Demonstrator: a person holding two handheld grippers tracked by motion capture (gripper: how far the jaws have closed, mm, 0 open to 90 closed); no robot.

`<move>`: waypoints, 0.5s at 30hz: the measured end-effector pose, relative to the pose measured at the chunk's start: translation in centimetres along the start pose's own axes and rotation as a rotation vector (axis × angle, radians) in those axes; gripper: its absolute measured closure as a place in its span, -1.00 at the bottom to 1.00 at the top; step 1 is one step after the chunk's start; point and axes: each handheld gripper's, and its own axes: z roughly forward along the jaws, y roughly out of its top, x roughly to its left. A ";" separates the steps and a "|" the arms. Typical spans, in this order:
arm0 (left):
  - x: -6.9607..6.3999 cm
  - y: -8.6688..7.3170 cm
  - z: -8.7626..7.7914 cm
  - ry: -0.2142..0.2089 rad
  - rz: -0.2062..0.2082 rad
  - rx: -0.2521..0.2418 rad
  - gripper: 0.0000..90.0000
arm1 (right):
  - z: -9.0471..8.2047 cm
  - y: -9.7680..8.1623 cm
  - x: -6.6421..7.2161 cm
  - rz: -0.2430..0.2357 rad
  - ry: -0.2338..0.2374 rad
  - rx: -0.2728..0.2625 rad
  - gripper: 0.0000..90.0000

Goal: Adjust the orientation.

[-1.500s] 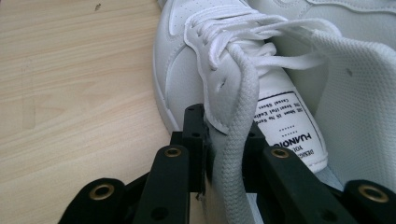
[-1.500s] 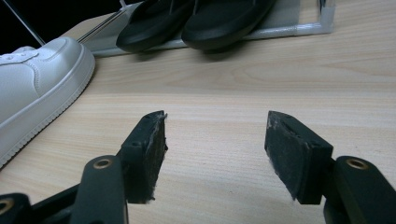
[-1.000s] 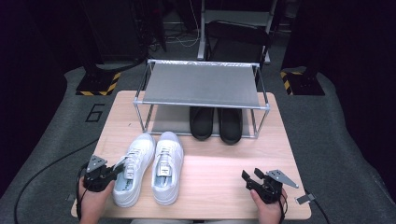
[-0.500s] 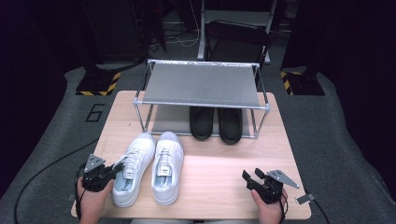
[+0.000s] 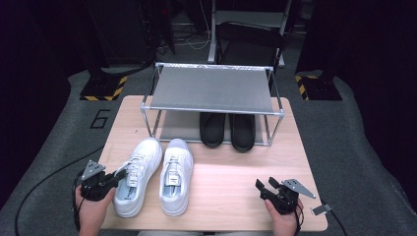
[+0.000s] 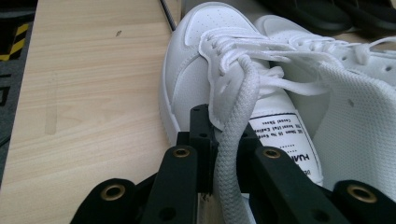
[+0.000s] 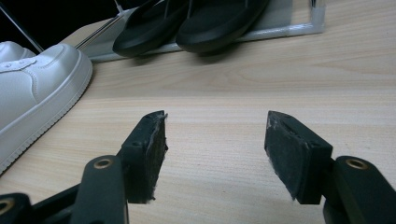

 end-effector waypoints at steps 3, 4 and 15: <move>-0.1 0.3 -0.3 0.004 0.002 -0.018 0.86 | -0.1 0.0 0.0 0.000 -0.002 -0.002 -0.15; -0.1 0.5 -0.5 0.001 0.001 -0.013 0.86 | -0.1 0.0 0.0 0.003 0.000 -0.002 -0.15; -0.3 1.6 -1.7 -0.015 0.005 -0.029 0.85 | -0.1 0.1 -0.1 0.003 -0.002 -0.004 -0.15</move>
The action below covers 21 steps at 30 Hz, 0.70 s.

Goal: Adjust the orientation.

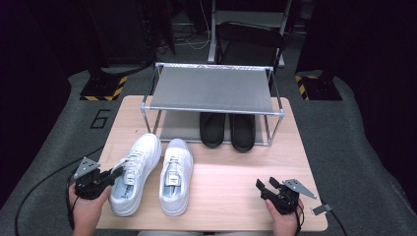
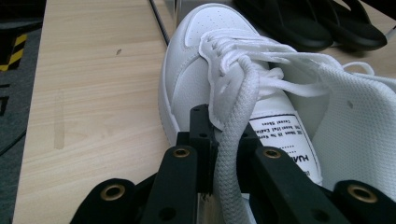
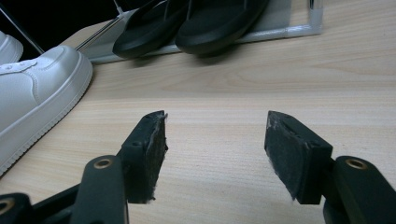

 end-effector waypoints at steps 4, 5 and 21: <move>0.1 0.6 -0.4 -0.007 -0.004 -0.002 0.85 | 0.0 0.0 0.0 0.001 0.000 0.002 -0.15; 0.1 0.7 -0.5 -0.010 -0.005 -0.001 0.85 | 0.0 0.0 -0.1 0.002 0.001 0.002 -0.15; -0.5 3.2 -1.3 -0.042 0.006 -0.025 0.85 | 0.0 0.0 -0.2 0.009 0.001 0.002 -0.15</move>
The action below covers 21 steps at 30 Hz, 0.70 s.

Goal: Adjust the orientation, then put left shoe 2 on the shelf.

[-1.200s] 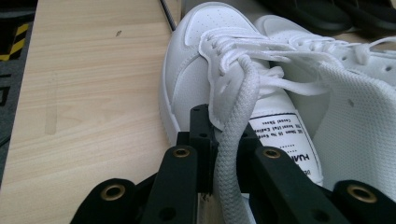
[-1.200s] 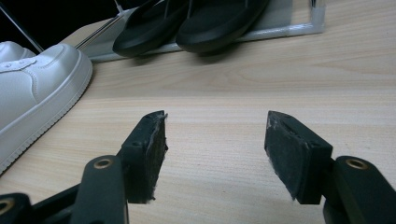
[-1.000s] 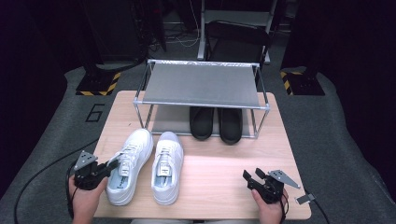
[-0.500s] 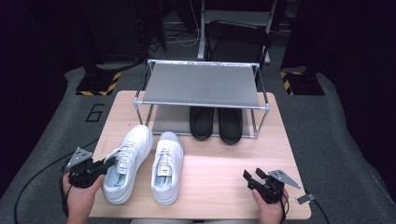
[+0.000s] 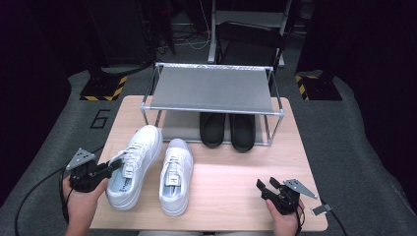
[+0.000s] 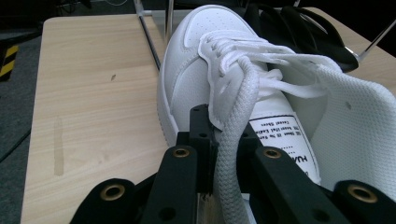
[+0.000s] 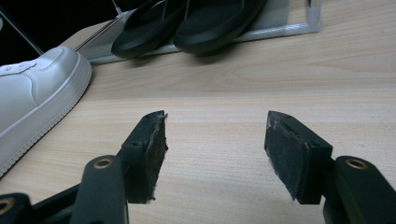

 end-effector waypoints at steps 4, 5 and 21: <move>0.0 0.5 0.0 -0.010 -0.003 -0.006 0.85 | 0.0 0.0 0.0 0.004 -0.001 0.000 -0.15; -0.1 0.5 0.0 -0.011 -0.001 -0.001 0.85 | -0.1 0.1 -0.1 0.001 -0.001 -0.003 -0.15; -0.2 1.6 0.0 -0.039 -0.017 -0.003 0.85 | 0.2 0.2 -0.3 0.012 0.002 -0.003 -0.15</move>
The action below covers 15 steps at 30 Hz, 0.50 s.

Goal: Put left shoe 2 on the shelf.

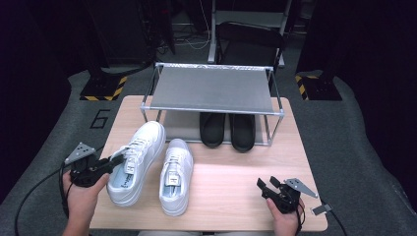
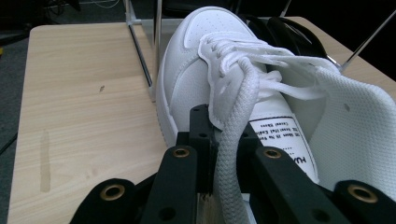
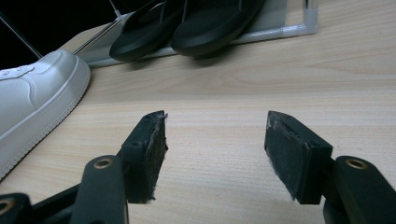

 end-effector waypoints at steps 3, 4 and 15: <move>0.0 0.3 -0.1 -0.004 -0.005 -0.008 0.85 | 0.1 0.0 0.1 -0.007 0.003 0.006 -0.15; -0.2 0.4 -0.1 -0.001 -0.015 -0.020 0.85 | 0.1 0.0 0.1 -0.006 0.003 0.006 -0.15; -0.8 1.9 -0.7 -0.023 0.000 -0.024 0.85 | 0.1 0.0 0.1 0.000 0.003 -0.001 -0.15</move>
